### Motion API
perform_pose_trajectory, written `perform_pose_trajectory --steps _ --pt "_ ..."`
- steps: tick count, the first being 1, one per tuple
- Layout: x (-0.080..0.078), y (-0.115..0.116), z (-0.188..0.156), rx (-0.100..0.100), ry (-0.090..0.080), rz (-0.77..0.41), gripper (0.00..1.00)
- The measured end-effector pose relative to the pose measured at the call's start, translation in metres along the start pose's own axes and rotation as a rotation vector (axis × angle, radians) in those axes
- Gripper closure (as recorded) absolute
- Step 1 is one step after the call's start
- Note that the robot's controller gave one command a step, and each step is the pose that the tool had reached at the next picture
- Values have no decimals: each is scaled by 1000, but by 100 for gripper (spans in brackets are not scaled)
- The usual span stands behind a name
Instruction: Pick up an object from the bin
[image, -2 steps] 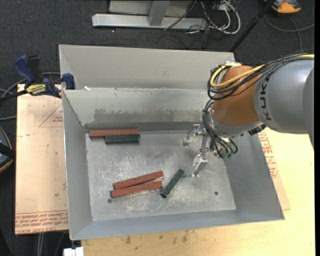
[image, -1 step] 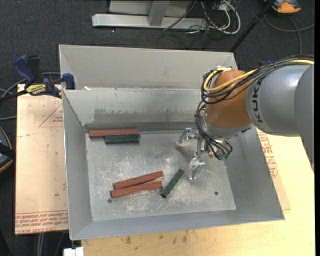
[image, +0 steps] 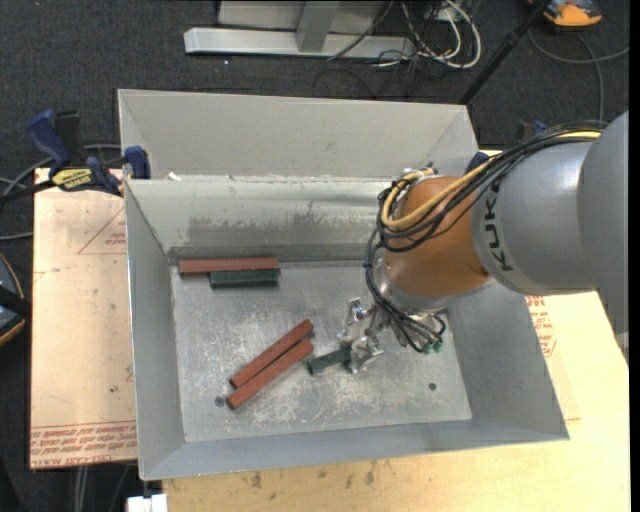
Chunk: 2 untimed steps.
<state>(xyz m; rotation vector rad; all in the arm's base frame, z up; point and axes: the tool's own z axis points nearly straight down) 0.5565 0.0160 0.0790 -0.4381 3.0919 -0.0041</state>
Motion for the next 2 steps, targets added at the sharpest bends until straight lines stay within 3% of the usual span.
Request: perform_pose_trajectory --steps 1,2 --pt "0 0 0 0 0 0 100" --pt "-11 -5 -142 -5 13 16 100"
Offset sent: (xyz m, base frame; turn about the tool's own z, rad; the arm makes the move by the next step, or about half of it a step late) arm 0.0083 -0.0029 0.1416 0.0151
